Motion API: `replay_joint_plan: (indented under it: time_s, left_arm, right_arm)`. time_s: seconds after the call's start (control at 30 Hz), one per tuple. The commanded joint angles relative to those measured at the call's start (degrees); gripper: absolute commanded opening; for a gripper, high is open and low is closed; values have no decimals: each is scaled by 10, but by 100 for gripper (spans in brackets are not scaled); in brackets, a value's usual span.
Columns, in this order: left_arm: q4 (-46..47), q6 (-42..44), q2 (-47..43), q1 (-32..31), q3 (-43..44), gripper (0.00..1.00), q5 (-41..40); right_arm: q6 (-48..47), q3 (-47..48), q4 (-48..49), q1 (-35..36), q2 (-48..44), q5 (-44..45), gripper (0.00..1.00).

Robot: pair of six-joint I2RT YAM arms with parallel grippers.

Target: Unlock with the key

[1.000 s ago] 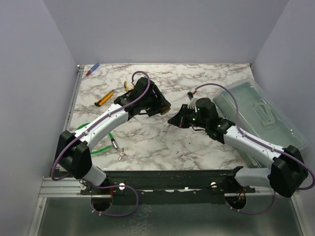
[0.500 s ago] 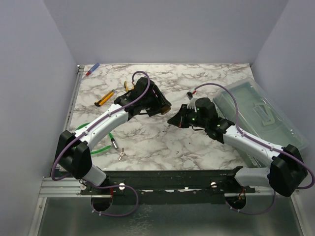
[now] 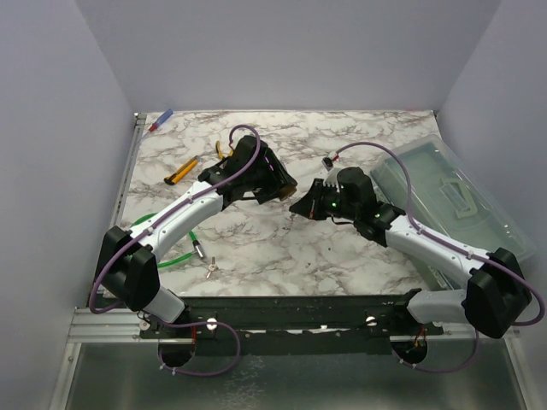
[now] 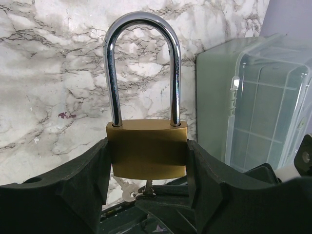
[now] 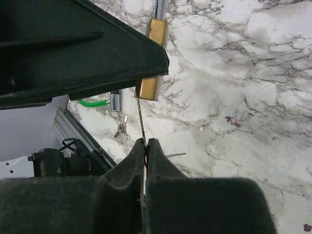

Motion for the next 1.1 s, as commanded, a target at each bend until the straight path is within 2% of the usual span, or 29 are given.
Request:
replay_joint_plan:
  time_s: [0.0, 1.07]
  left_arm:
    - [39, -17, -33, 1, 1, 0, 13]
    - [46, -18, -30, 1, -5, 0, 13]
  right_arm:
    - [-13, 20, 7, 2, 10, 14, 1]
    - [-12, 34, -6, 2, 11, 32, 1]
